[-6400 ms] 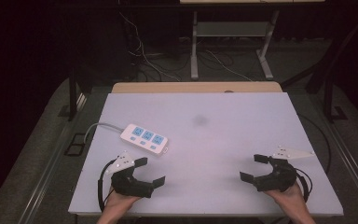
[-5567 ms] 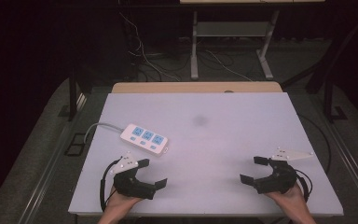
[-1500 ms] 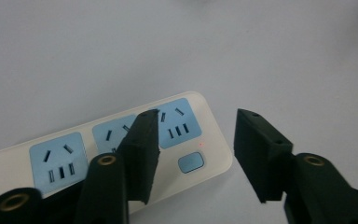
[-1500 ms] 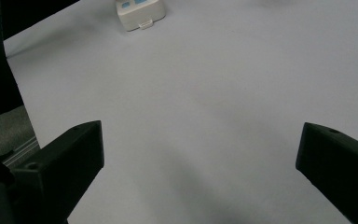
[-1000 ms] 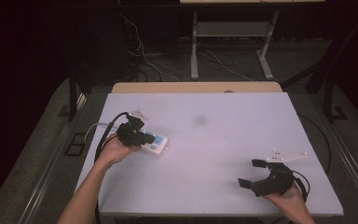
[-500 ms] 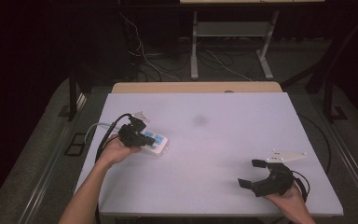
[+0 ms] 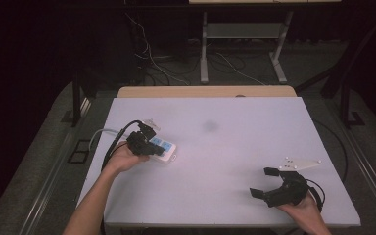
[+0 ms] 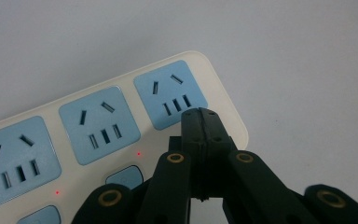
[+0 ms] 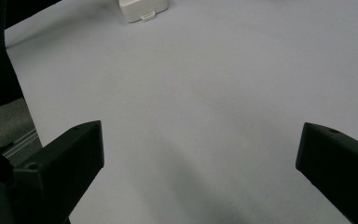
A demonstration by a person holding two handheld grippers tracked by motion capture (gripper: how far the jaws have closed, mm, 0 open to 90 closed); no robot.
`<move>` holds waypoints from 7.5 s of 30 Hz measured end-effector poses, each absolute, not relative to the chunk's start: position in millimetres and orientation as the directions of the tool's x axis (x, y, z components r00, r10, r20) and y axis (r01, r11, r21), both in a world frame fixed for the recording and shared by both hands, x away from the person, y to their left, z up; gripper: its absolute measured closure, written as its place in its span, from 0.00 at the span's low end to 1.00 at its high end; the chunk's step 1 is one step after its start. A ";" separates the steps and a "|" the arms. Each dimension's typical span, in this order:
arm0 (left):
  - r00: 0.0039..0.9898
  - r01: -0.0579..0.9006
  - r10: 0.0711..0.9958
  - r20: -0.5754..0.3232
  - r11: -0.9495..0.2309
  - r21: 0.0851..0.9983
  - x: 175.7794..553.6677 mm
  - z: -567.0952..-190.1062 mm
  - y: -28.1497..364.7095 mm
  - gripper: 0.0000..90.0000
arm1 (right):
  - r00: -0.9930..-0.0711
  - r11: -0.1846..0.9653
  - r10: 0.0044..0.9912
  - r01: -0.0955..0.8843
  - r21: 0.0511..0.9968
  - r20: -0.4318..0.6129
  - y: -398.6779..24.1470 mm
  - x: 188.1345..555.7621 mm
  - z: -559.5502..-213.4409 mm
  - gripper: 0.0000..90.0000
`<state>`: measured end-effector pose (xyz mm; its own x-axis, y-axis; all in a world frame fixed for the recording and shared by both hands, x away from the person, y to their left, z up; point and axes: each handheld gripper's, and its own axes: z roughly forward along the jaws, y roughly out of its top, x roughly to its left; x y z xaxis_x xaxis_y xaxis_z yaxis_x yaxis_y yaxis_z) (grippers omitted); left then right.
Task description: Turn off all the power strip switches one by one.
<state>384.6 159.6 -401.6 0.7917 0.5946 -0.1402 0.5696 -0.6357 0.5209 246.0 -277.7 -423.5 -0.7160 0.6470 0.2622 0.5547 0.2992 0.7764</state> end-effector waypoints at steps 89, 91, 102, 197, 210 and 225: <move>0.715 0.602 0.689 -0.121 -0.518 0.607 380.1 -366.0 191.9 0.99 | -0.711 0.283 0.653 0.547 0.788 0.260 -282.3 245.2 -419.5 0.01; 0.716 0.603 0.688 -0.120 -0.522 0.603 380.7 -367.5 191.8 0.99 | -0.711 0.283 0.653 0.548 0.787 0.260 -282.4 245.2 -419.5 0.01; 0.705 0.616 0.699 -0.121 -0.519 0.592 383.5 -379.5 194.8 0.99 | -0.710 0.286 0.655 0.551 0.784 0.260 -282.3 245.1 -420.0 0.01; 0.670 0.642 0.726 -0.156 -0.461 0.612 394.5 -375.4 207.1 0.99 | -0.710 0.308 0.659 0.556 0.772 0.248 -283.8 245.1 -423.6 0.01; 0.631 0.649 0.763 -0.140 -0.420 0.634 397.0 -361.5 226.5 0.99 | -0.708 0.307 0.661 0.558 0.771 0.249 -284.1 244.9 -423.5 0.01; 0.611 0.662 0.780 -0.131 -0.413 0.626 399.5 -368.7 236.9 0.99 | -0.706 0.306 0.664 0.558 0.771 0.247 -285.3 244.7 -423.4 0.01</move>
<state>399.5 236.9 -368.7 0.6114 0.7804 -0.1309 0.6617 -0.4134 0.6255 244.7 -285.3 -423.4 -0.7059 0.6638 0.2473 0.5580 0.3061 0.7713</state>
